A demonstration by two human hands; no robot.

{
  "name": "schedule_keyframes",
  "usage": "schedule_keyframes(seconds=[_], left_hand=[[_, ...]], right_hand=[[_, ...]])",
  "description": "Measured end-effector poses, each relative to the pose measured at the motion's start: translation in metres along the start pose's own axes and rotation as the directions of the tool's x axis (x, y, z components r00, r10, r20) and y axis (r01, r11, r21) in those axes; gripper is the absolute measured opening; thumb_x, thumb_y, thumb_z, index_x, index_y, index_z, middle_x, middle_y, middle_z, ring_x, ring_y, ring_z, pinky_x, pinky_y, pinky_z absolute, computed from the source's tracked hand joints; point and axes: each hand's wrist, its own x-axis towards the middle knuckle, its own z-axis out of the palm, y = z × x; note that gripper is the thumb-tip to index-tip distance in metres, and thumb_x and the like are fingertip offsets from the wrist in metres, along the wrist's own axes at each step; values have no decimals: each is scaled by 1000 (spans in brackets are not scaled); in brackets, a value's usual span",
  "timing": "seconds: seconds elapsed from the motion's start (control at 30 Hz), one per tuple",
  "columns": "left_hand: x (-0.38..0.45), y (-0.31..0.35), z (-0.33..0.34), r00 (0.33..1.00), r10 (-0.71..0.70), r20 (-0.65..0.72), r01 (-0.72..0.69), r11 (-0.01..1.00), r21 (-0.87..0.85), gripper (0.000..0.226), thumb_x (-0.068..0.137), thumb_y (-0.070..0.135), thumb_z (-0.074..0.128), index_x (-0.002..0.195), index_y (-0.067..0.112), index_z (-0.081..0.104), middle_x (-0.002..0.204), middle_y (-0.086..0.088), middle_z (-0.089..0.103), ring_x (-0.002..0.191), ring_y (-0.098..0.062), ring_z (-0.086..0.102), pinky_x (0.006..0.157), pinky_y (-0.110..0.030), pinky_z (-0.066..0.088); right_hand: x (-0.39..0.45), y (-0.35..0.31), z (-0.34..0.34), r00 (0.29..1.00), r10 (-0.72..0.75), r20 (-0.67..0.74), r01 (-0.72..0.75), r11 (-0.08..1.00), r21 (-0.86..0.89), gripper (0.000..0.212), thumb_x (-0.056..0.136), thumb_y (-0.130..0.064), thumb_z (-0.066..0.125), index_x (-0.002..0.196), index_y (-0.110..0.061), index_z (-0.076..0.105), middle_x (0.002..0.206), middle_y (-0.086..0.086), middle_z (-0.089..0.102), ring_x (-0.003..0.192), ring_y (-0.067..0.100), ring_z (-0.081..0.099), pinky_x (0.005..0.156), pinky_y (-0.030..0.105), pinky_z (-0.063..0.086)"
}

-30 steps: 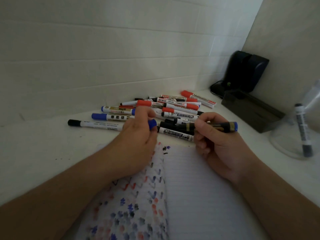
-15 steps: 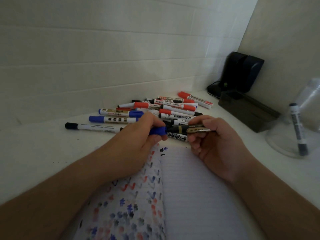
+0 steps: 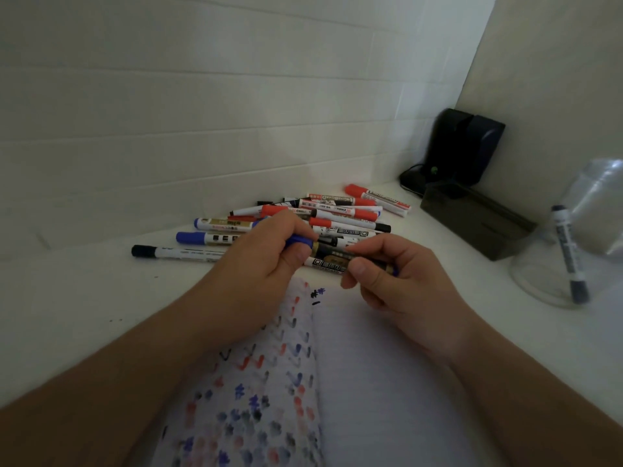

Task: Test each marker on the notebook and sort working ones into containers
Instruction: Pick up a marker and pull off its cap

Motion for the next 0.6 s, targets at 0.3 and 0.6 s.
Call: schedule_keyframes(seconds=[0.3,0.6], left_hand=[[5,1,4,995,12,99,-21,996,91,24,104,29,51,121,46,52,102,21,55,95,3,52,77,-14,40],[19,-58,-49,997,-20,-79,55,879,474,23,92,33,70,105,50,63,95,9,65,90,-19,57,81,-40,47]], right_hand=[[-1,-8,-10,998,20,-53,-27,990,-138,20,100,-1,62,100,-19,71,70,1,63,60,12,52,56,24,46],[53,16,-101,546,443,-711,-41,862,505,27,108,-10,40,126,-21,56,85,8,57,65,19,60,44,21,44]])
